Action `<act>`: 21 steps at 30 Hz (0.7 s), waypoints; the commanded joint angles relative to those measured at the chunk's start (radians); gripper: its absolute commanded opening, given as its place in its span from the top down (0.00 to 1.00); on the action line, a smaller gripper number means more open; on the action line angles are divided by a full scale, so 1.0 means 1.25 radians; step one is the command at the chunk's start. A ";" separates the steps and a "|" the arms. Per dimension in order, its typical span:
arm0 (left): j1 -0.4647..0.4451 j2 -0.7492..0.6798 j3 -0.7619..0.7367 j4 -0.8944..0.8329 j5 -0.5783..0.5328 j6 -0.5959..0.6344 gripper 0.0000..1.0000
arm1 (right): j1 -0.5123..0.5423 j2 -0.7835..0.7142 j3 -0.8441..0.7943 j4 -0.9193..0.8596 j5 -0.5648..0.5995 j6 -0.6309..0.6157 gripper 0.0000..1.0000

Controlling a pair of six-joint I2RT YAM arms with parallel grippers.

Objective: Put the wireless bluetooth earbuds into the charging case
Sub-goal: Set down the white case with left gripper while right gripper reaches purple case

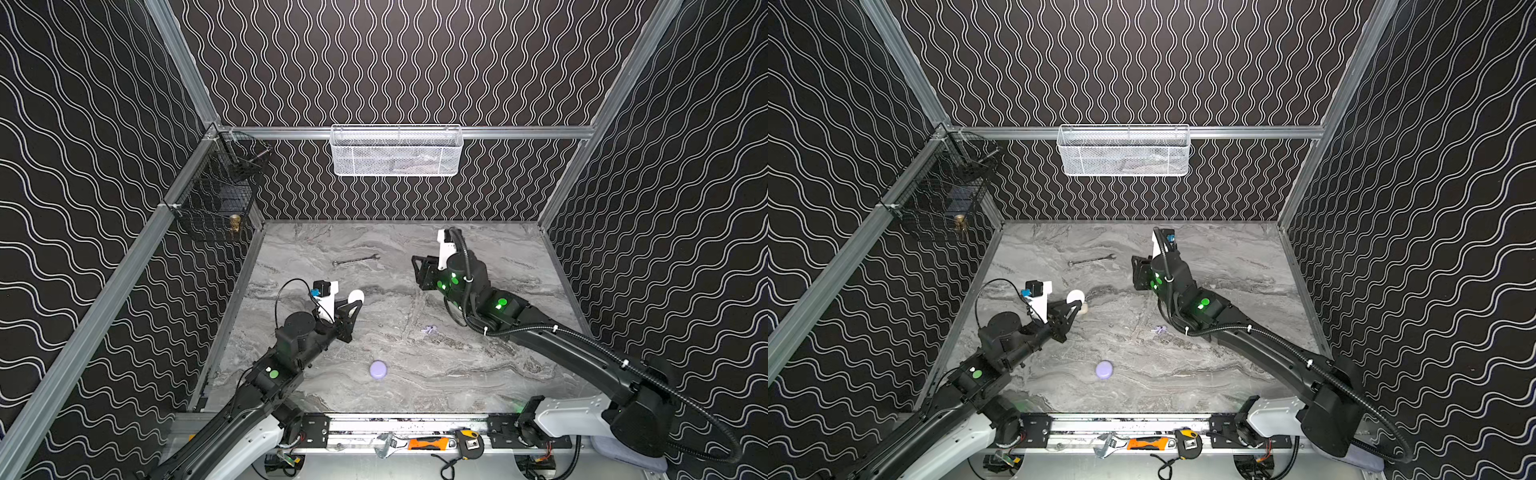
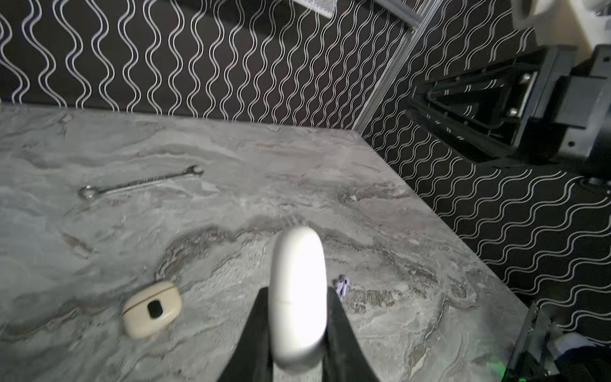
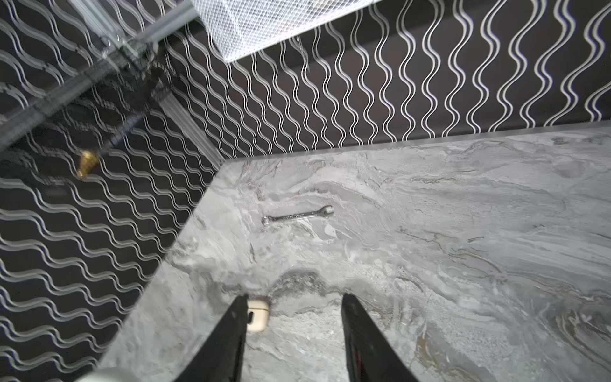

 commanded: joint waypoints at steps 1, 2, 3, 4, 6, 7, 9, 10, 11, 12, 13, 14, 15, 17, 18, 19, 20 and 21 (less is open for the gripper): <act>0.001 0.057 0.005 -0.034 0.021 -0.038 1.00 | 0.012 -0.018 -0.072 0.123 -0.019 -0.080 0.50; 0.001 0.092 0.011 -0.026 0.033 -0.037 1.00 | 0.035 -0.035 -0.108 0.154 -0.016 -0.099 0.48; 0.001 0.122 0.017 -0.022 0.031 -0.041 1.00 | 0.064 -0.050 -0.140 0.176 0.007 -0.116 0.45; 0.001 0.158 0.024 -0.013 0.040 -0.037 1.00 | 0.097 -0.070 -0.172 0.191 0.030 -0.132 0.41; 0.001 0.223 0.040 0.008 0.070 -0.033 1.00 | 0.131 -0.090 -0.230 0.226 0.029 -0.141 0.37; 0.001 0.253 0.026 0.052 0.084 -0.044 1.00 | 0.136 -0.093 -0.257 0.243 0.007 -0.129 0.37; 0.001 0.320 -0.027 0.194 0.101 -0.082 1.00 | 0.142 -0.088 -0.304 0.278 -0.030 -0.108 0.39; 0.002 0.368 -0.036 0.236 0.112 -0.089 1.00 | 0.148 -0.090 -0.319 0.270 -0.040 -0.096 0.39; 0.002 0.421 -0.024 0.255 0.119 -0.072 1.00 | 0.156 -0.095 -0.337 0.267 -0.034 -0.084 0.39; 0.002 0.470 -0.012 0.268 0.123 -0.062 1.00 | 0.161 -0.104 -0.362 0.276 -0.030 -0.074 0.38; 0.003 0.527 0.003 0.287 0.129 -0.061 1.00 | 0.163 -0.114 -0.394 0.295 -0.039 -0.066 0.38; 0.006 0.580 0.020 0.299 0.139 -0.048 1.00 | 0.164 -0.124 -0.426 0.317 -0.048 -0.060 0.37; 0.007 0.624 0.032 0.313 0.136 -0.045 1.00 | 0.166 -0.129 -0.448 0.326 -0.053 -0.056 0.37; 0.014 0.709 0.051 0.366 0.137 -0.045 1.00 | 0.170 -0.143 -0.481 0.315 -0.058 -0.046 0.37; 0.016 0.743 0.057 0.387 0.135 -0.050 1.00 | 0.171 -0.146 -0.495 0.319 -0.059 -0.043 0.36; 0.017 0.778 0.074 0.397 0.144 -0.054 1.00 | 0.172 -0.153 -0.513 0.328 -0.071 -0.043 0.35; 0.017 0.808 0.092 0.398 0.146 -0.049 1.00 | 0.172 -0.157 -0.530 0.342 -0.084 -0.045 0.34; 0.017 0.828 0.104 0.396 0.141 -0.046 1.00 | 0.172 -0.158 -0.542 0.354 -0.097 -0.047 0.33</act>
